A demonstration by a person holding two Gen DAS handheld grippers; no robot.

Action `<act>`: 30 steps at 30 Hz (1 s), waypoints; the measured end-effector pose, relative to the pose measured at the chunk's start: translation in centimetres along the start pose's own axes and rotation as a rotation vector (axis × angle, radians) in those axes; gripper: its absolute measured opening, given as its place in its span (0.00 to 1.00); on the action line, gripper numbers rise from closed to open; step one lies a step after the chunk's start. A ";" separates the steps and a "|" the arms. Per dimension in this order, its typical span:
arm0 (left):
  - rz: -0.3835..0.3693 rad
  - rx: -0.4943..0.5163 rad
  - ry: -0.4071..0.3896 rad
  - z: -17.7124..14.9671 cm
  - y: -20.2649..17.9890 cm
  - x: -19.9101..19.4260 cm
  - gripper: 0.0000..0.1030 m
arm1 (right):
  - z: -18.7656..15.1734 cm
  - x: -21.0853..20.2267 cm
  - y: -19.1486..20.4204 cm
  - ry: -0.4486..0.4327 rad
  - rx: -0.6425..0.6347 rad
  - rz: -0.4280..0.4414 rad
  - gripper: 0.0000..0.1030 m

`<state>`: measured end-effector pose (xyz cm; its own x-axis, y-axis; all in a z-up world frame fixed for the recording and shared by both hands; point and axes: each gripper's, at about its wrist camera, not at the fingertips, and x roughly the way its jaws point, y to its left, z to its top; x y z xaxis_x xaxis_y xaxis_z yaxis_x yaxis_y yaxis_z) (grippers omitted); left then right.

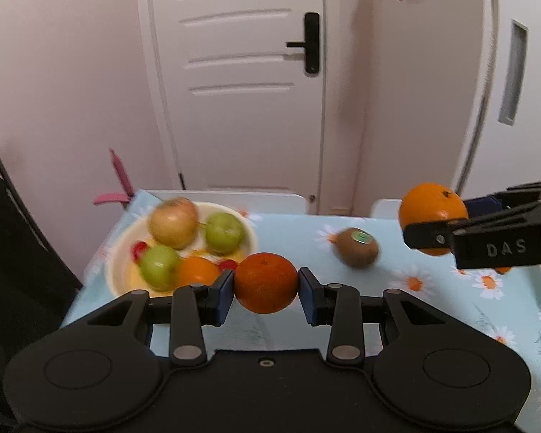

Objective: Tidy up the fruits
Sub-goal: 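Carry the mandarin and large orange to the cream bowl and release them inside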

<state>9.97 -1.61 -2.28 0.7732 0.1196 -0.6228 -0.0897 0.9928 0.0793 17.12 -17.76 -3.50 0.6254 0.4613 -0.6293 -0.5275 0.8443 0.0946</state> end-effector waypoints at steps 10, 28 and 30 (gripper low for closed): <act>-0.012 0.002 0.002 1.6 8.1 1.3 0.41 | 2.5 2.7 6.4 0.006 0.052 -0.034 0.74; -0.078 0.087 0.103 1.2 17.5 11.0 0.41 | 4.4 11.5 12.0 0.062 0.160 -0.168 0.74; -0.086 0.107 0.113 1.1 17.6 12.0 0.41 | 4.4 12.2 12.1 0.069 0.175 -0.177 0.74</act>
<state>18.36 17.34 -7.55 0.6989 0.0397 -0.7141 0.0463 0.9939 0.1005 20.92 -0.77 -6.67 0.6554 0.2874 -0.6985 -0.3021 0.9473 0.1064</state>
